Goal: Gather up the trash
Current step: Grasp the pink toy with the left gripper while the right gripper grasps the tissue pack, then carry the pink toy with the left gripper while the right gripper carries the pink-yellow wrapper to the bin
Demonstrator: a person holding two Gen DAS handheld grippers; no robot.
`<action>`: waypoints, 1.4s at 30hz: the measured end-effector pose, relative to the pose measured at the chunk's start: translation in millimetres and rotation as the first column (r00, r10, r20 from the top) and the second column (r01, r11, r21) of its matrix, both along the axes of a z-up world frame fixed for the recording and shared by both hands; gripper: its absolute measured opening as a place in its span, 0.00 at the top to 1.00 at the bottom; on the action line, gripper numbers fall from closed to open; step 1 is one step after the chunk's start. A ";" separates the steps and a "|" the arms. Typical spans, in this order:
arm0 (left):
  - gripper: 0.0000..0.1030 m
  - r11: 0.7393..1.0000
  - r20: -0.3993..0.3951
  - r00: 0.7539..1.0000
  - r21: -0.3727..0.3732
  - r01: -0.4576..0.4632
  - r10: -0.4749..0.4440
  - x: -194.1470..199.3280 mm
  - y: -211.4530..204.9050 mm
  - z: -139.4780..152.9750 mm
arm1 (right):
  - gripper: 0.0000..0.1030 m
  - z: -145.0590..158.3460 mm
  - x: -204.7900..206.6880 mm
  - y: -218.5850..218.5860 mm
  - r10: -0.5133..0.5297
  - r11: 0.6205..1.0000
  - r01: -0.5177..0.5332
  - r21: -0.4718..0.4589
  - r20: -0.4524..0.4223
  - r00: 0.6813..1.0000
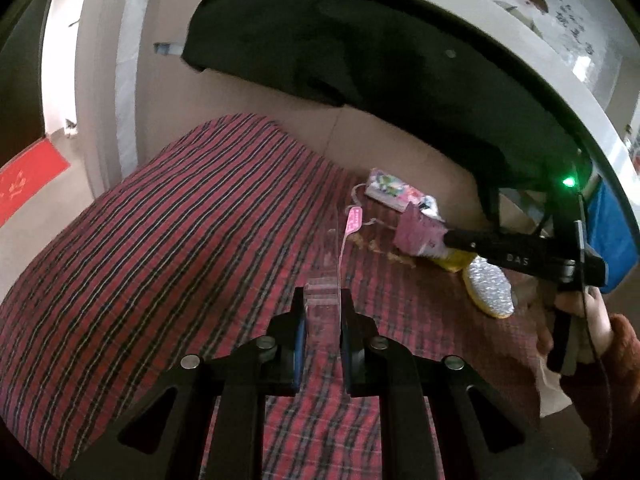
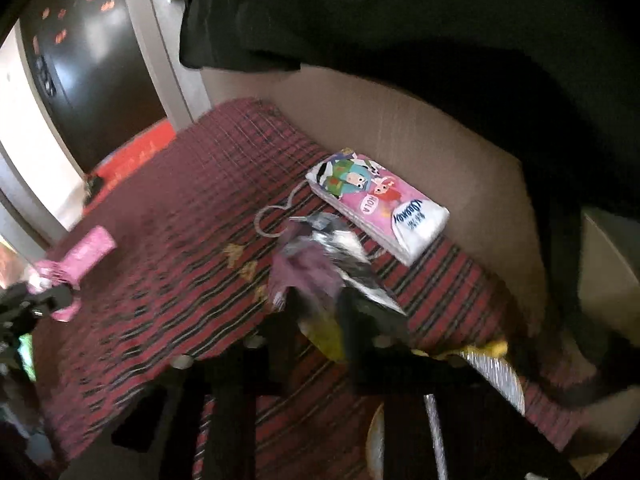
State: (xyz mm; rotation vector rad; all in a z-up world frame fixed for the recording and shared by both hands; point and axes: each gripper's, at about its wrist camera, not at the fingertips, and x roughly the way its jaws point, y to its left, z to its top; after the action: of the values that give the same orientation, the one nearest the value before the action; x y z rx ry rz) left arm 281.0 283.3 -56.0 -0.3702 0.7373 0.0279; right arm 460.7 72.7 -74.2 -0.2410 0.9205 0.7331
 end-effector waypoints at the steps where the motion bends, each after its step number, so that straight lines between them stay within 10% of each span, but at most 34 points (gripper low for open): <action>1: 0.86 1.000 0.006 1.000 0.003 0.004 -0.004 0.3 -3.1 2.6 | 0.88 3.8 -4.9 -2.7 -0.003 1.000 0.002 0.013 0.004 1.000; 11: 0.86 0.999 0.046 0.998 0.027 0.037 -0.038 -2.9 -31.4 23.2 | 0.86 34.7 -39.0 -33.0 0.033 0.996 -0.039 0.085 0.069 0.997; 14: 0.86 0.999 0.038 0.999 0.020 0.032 -0.033 -2.2 -29.1 19.2 | 0.48 30.8 -39.5 -32.6 0.059 0.997 -0.067 0.050 0.146 0.988; 25: 0.86 1.000 0.002 1.000 -0.027 0.004 -0.004 21.4 -6.2 -3.6 | 0.49 -30.0 37.2 27.9 0.120 0.968 -0.070 -0.240 0.204 0.972; 42: 0.86 0.999 0.074 0.997 -0.047 0.000 0.003 21.8 -26.5 16.6 | 0.66 34.9 -35.5 -12.4 0.014 1.000 -0.010 -0.017 0.202 0.979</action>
State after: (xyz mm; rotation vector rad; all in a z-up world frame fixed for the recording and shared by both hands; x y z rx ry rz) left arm 302.8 256.8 -39.4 -0.4147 0.6656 -0.0018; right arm 425.3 60.3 -39.3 -0.3290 0.7318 0.6990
